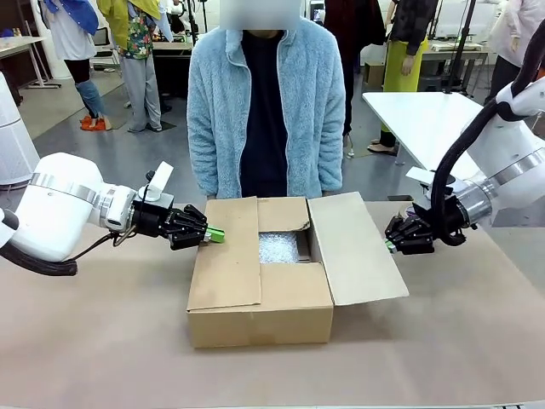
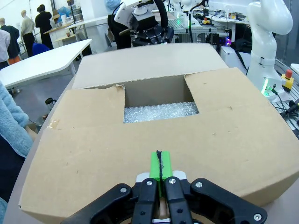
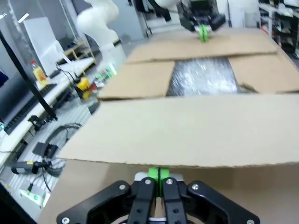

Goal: Wrap the clocks to prevent damage.
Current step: Push the left (or right) flap of the Package Box to close it.

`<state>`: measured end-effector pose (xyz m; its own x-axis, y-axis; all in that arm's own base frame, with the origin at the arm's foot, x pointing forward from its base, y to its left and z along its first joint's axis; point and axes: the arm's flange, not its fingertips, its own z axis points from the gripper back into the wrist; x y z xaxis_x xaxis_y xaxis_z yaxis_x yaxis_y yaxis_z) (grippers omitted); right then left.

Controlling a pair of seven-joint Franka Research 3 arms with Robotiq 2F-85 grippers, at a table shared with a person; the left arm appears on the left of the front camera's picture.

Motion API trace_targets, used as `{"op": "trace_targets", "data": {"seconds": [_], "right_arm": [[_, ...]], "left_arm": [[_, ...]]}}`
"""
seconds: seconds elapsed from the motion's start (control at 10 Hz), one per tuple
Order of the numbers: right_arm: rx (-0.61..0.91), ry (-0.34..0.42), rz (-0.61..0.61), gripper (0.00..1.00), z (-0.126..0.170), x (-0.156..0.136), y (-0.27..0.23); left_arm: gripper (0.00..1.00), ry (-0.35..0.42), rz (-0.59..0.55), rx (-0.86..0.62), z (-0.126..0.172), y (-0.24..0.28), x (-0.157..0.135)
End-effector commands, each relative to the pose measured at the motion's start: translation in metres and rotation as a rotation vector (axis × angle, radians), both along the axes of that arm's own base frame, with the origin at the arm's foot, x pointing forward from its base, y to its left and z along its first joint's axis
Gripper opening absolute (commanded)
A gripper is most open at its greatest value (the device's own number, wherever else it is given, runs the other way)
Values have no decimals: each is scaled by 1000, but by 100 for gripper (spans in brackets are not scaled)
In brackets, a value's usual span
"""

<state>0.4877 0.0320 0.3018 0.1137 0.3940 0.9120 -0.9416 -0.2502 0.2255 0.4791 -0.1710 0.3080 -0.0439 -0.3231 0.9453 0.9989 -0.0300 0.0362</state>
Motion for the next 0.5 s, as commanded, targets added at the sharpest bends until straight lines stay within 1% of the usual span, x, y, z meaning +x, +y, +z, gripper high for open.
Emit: {"op": "trace_targets", "data": {"seconds": [0.0,0.2,0.4], "right_arm": [[139,11,25,1,15,-6,2],[208,-55,78,1,33,-23,21],[219,-72,105,1,34,-25,48]], "left_arm": [[0,-6,-5,12,-2,-1,0],[0,-6,-5,12,-2,-1,0],[0,-6,-5,12,-2,-1,0]]}}
